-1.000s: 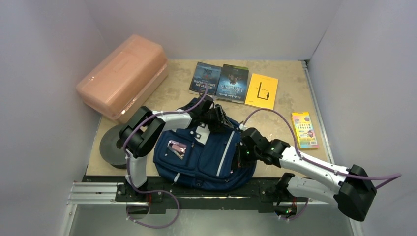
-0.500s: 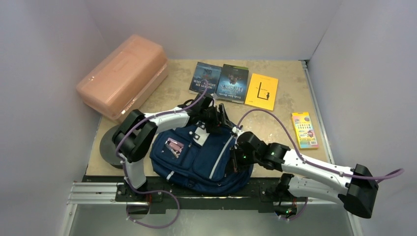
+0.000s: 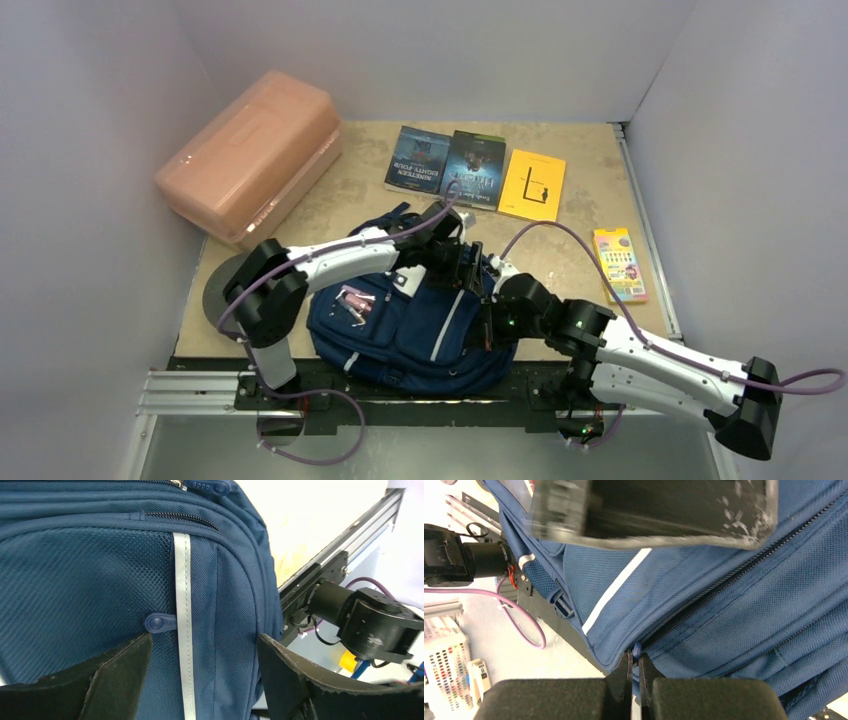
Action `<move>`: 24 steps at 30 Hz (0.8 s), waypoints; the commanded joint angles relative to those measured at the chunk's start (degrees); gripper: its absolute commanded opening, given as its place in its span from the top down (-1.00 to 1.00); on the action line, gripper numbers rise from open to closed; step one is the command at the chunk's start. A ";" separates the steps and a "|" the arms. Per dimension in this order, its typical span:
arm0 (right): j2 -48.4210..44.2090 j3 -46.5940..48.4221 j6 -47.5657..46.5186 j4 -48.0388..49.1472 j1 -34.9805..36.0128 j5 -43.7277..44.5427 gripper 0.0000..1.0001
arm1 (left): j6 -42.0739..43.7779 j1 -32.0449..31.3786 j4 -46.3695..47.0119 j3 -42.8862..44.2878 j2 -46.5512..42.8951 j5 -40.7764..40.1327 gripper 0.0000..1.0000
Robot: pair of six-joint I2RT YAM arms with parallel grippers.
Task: Pack the student bag
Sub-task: Unzip the student bag at the center of the board.
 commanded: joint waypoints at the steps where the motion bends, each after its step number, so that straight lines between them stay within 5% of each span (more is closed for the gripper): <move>1: -3.69 -0.60 2.43 0.55 0.41 2.63 1.00 | -0.18 -2.30 0.48 4.69 6.13 4.57 -0.51; 5: -3.06 -0.74 1.78 0.10 0.41 3.39 1.00 | -1.41 -3.35 -1.61 8.20 10.87 2.45 -0.43; 7: -2.11 -0.75 1.73 0.05 0.41 4.14 1.00 | -3.16 -2.12 -3.15 9.81 14.26 -1.50 0.00; 13: 2.41 0.84 4.48 -8.57 0.41 7.92 1.00 | -8.27 5.90 2.74 10.55 21.85 -8.94 0.57; 18: -4.09 -3.78 16.75 -13.34 0.38 1.91 1.00 | -13.70 9.20 12.03 6.04 22.47 -13.84 0.63; 24: -9.38 -7.82 28.95 -7.76 0.40 -7.23 1.00 | -21.13 8.99 22.76 -2.00 19.15 -15.95 0.70</move>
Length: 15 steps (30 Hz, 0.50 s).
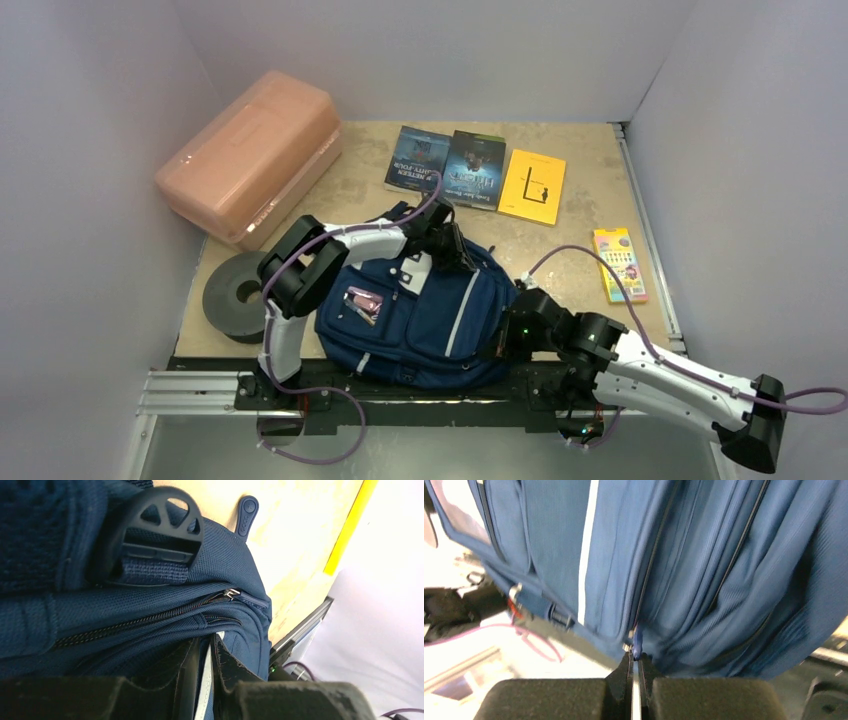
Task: Pack the student bag
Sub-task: Unzip the student bag at the center of the board.
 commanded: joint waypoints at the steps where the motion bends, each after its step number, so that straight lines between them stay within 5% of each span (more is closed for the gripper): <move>1: -0.92 -1.68 12.00 0.84 0.95 -11.94 1.00 | -4.05 1.61 6.88 -4.70 1.96 -17.60 0.70; 6: 1.08 -1.50 9.50 7.09 0.99 -10.75 0.98 | -0.58 0.67 10.59 -6.91 -1.92 -10.66 0.49; 10: 0.06 6.20 0.24 -3.20 1.00 -0.04 0.30 | 5.45 -1.05 4.29 -9.87 -11.72 -8.97 -0.04; 15: 2.18 11.39 -7.31 -3.50 -1.00 8.47 -0.27 | 12.69 -3.18 -5.22 -11.66 -22.76 -6.63 -0.32</move>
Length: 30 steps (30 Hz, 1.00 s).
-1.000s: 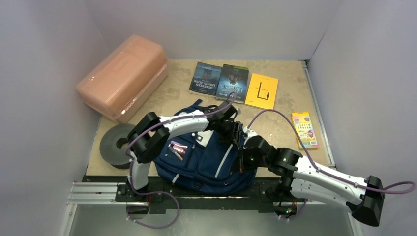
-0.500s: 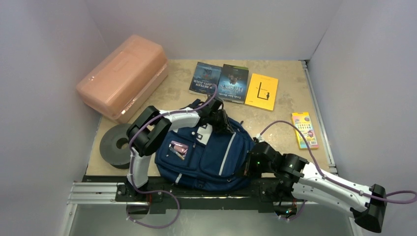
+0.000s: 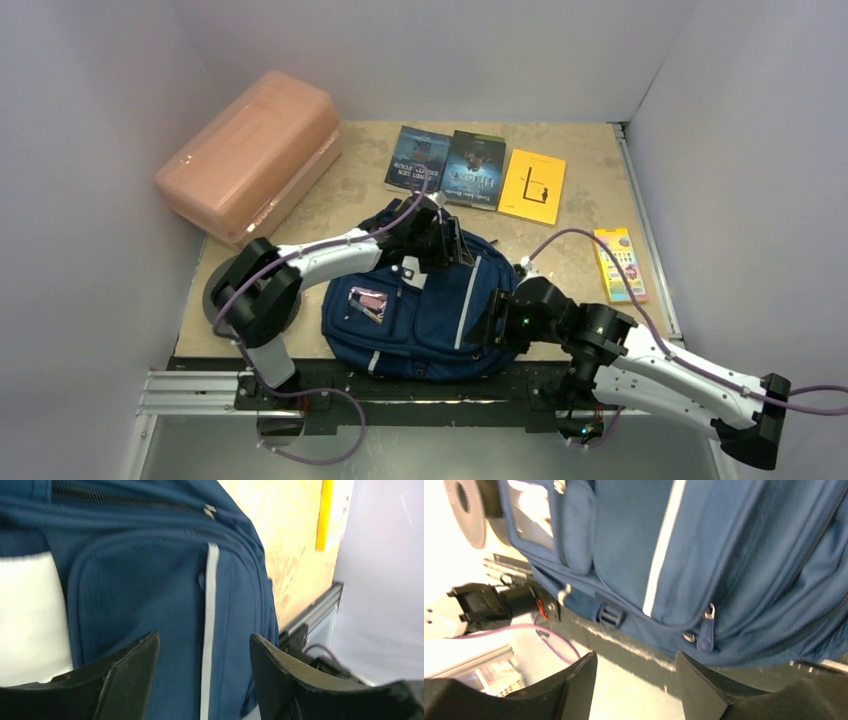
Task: Pack the student bag
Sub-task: Unzip the student bag at the center of the board.
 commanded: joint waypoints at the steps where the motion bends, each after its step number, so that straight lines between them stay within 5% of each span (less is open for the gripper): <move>1: 3.54 6.29 -10.02 -0.53 -3.24 9.65 -0.31 | 9.64 -1.98 -10.97 -2.03 -10.44 -0.81 -0.36; 6: 8.85 8.09 -18.05 0.22 -17.64 11.07 -0.28 | 13.42 -6.38 -19.72 -0.41 -14.51 -3.76 -0.42; 9: 8.78 10.34 -20.78 -3.38 -23.59 19.11 -0.28 | 13.61 -10.52 -23.39 3.99 -11.13 -6.90 -0.43; 12: 10.47 14.07 -19.14 -10.38 -24.12 25.01 -0.28 | 13.30 -13.74 -26.37 10.49 -4.60 -8.80 -0.36; 22: -0.11 15.03 -18.27 -17.88 -24.14 23.24 -0.27 | 14.15 -17.46 -35.62 28.81 12.89 -14.32 -0.17; 26: -1.26 16.74 -20.29 -19.04 -24.11 25.32 -0.28 | 14.04 -17.51 -39.60 32.75 16.52 -16.26 -0.02; 30: -0.42 15.64 -25.57 -15.67 -24.20 18.39 -0.29 | 12.98 -17.19 -46.02 35.58 17.62 -22.12 0.52</move>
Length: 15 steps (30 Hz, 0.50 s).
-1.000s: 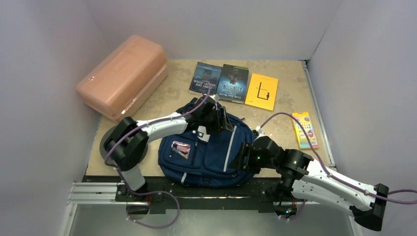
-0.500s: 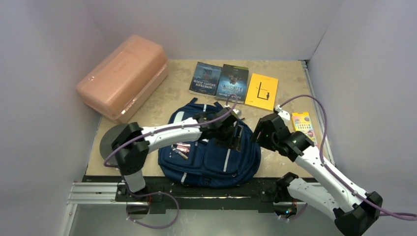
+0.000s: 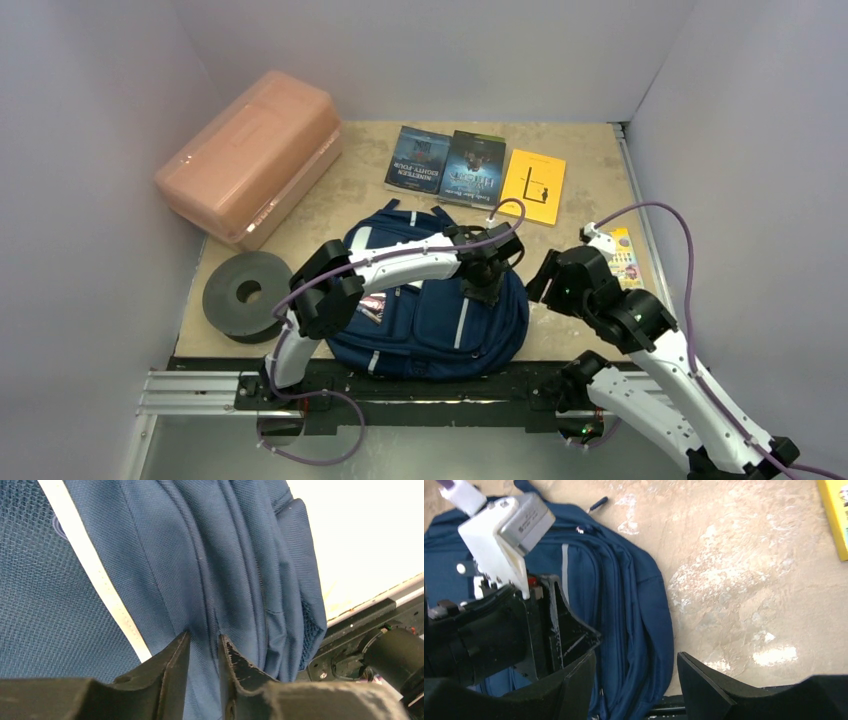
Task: Pack the student bag
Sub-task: Unzip the student bag at the center of the board.
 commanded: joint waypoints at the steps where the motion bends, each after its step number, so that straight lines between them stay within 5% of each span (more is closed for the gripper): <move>1: 0.83 0.32 -7.18 2.80 -0.03 -5.88 -0.29 | 0.24 0.66 -7.43 3.50 0.55 -9.11 0.62; 4: -0.46 -1.04 -10.58 6.09 -0.07 -12.86 -0.30 | 0.05 1.89 -8.63 3.71 -1.02 -11.41 1.00; 11: -0.72 -10.35 -14.64 20.35 -0.02 -37.77 -0.22 | 0.15 4.39 2.54 -4.12 -13.56 -8.07 1.00; 15: -0.57 -14.25 -14.48 26.81 -0.04 -41.10 -0.17 | -0.66 4.73 5.03 -6.41 -18.03 -7.54 1.00</move>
